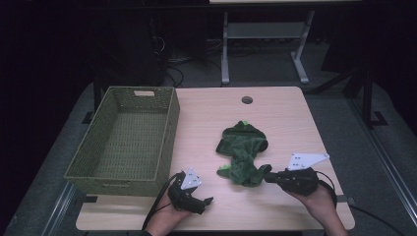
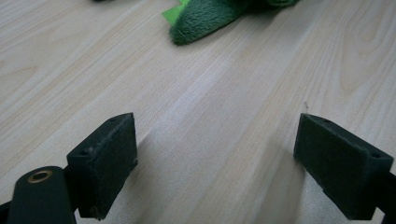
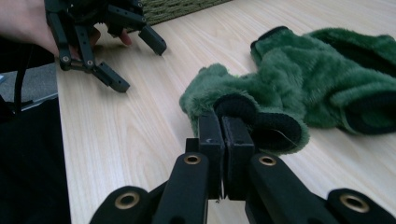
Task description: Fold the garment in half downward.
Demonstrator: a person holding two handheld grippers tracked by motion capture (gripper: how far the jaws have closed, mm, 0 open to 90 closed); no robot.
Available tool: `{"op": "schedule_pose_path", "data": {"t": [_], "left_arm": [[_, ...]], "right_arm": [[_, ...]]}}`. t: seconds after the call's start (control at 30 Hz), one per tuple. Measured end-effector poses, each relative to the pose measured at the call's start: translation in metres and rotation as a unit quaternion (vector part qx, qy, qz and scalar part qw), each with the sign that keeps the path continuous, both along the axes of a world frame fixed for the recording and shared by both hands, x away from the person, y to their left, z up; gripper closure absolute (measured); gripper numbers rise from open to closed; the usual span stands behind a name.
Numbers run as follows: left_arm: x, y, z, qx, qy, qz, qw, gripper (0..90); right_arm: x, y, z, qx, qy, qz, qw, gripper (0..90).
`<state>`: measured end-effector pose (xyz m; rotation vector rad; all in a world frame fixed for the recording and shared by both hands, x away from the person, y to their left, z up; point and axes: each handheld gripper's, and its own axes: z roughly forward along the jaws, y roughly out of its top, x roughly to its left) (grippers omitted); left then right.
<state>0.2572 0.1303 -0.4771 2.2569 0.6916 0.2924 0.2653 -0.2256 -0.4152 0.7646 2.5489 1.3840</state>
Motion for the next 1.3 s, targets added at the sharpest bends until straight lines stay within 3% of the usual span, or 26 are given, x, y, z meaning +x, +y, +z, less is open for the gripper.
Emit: {"op": "schedule_pose_path", "data": {"t": [0.3, 0.63, 0.73, 0.8, 0.87, 0.97, 1.1, 1.3], "left_arm": [[0.0, 0.0, 0.0, 0.003, -0.002, -0.001, 1.0, 12.6], [0.0, -0.001, 0.0, -0.001, 0.001, 0.002, 1.0, 12.6], [0.0, -0.001, 0.0, -0.001, 0.001, 0.002, 1.0, 12.6], [-0.001, -0.001, 0.0, -0.001, 0.001, 0.002, 1.0, 12.6], [0.0, -0.001, 0.0, -0.001, 0.001, 0.002, 1.0, 12.6], [0.0, -0.001, 0.0, -0.001, 0.001, 0.002, 1.0, 12.6], [-0.001, -0.002, 0.0, -0.003, 0.003, 0.003, 1.0, 12.6], [0.0, -0.002, 0.0, 0.0, 0.001, 0.001, 1.0, 12.6]], "right_arm": [[0.016, 0.02, 0.001, 0.001, -0.005, 0.023, 0.9997, 88.1], [0.034, 0.05, -0.006, -0.004, 0.014, 0.048, 0.9987, 87.3], [0.037, 0.059, -0.009, -0.006, 0.009, 0.049, 0.9987, 85.3], [0.038, 0.06, -0.007, 0.003, 0.007, 0.043, 0.999, 79.6], [0.038, 0.059, -0.003, 0.011, 0.0, 0.04, 0.9992, 79.4], [0.038, 0.051, 0.001, 0.017, -0.012, 0.014, 0.9997, 87.5], [0.047, 0.043, -0.001, 0.004, 0.002, -0.026, 0.9996, 90.0], [0.062, 0.054, -0.014, -0.01, 0.02, -0.033, 0.9992, 90.0]]}}
